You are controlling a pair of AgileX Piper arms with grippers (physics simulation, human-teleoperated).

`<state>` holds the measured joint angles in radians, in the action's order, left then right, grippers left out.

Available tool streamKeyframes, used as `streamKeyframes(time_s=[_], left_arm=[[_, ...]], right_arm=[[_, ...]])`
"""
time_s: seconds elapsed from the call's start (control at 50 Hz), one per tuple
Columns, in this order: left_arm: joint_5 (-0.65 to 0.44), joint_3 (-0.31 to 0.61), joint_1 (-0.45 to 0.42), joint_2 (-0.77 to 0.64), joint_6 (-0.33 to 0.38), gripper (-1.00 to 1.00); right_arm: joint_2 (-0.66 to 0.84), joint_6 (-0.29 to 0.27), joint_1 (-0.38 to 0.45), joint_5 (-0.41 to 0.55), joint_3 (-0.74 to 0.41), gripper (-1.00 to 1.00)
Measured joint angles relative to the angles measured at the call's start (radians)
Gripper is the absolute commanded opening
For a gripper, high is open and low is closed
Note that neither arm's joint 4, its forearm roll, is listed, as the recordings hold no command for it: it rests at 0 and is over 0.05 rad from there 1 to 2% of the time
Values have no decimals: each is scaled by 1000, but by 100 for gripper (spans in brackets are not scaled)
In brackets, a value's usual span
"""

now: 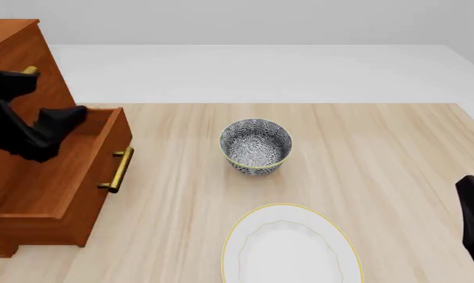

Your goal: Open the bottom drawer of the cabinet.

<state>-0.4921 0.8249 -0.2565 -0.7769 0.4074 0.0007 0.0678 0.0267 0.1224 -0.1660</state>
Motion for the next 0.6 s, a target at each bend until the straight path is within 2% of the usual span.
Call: streamKeyframes(time_s=[0.18, 0.34, 0.6], left_arm=[[-120, 57, 43, -29, -167, 100], [-173, 71, 79, -54, -292, 100], [-188, 45, 127, -89, -425, 100]], right_arm=[[0, 0, 1, 13, -13, 100], [5, 1, 2, -12, 5, 100], [10, 1, 2, -37, 25, 100]])
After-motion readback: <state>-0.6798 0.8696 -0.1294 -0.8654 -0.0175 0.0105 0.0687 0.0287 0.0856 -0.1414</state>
